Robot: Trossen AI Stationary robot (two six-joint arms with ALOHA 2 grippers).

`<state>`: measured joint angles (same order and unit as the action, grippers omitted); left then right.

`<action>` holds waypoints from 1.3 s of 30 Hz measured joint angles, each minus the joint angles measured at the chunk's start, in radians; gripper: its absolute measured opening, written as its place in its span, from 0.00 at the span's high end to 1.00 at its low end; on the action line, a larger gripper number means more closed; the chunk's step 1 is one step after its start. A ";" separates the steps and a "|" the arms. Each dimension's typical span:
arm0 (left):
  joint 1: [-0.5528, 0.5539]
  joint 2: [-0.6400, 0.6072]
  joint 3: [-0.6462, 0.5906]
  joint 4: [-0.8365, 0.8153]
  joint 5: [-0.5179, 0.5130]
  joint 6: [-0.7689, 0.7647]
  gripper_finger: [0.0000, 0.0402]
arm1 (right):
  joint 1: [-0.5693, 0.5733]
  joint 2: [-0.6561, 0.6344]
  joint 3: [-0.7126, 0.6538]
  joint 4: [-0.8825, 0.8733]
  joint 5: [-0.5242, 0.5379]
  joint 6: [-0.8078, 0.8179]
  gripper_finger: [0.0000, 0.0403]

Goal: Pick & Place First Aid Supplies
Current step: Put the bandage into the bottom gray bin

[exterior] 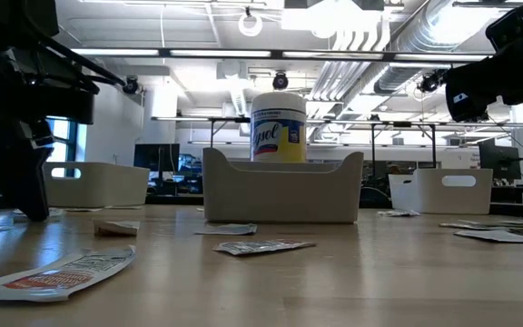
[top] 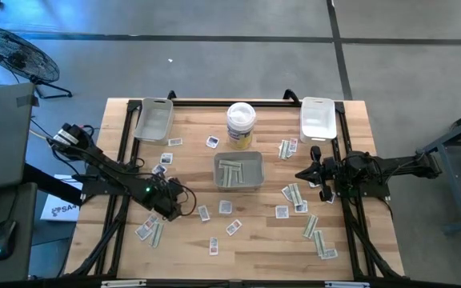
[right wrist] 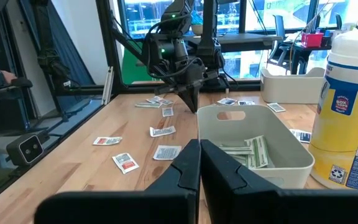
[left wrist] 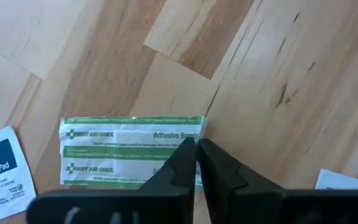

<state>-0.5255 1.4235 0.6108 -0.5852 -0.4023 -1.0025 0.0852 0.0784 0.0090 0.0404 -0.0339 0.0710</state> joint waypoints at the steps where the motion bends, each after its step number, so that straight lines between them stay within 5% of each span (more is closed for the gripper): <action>1: 0.000 0.001 0.006 -0.003 -0.001 0.003 0.96 | 0.000 0.000 0.000 0.000 0.000 0.000 0.99; 11: 0.002 0.002 0.278 0.003 -0.092 0.233 1.00 | 0.000 0.000 0.000 0.000 0.000 0.000 0.99; 21: 0.017 0.001 0.523 0.106 -0.304 0.595 1.00 | 0.000 0.000 0.000 0.000 0.000 0.000 0.99; 39: 0.323 0.267 0.522 0.214 -0.103 0.744 1.00 | 0.000 0.000 0.000 -0.006 0.000 0.000 0.99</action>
<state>-0.2020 1.6901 1.1333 -0.3711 -0.5051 -0.2581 0.0849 0.0784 0.0090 0.0341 -0.0338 0.0708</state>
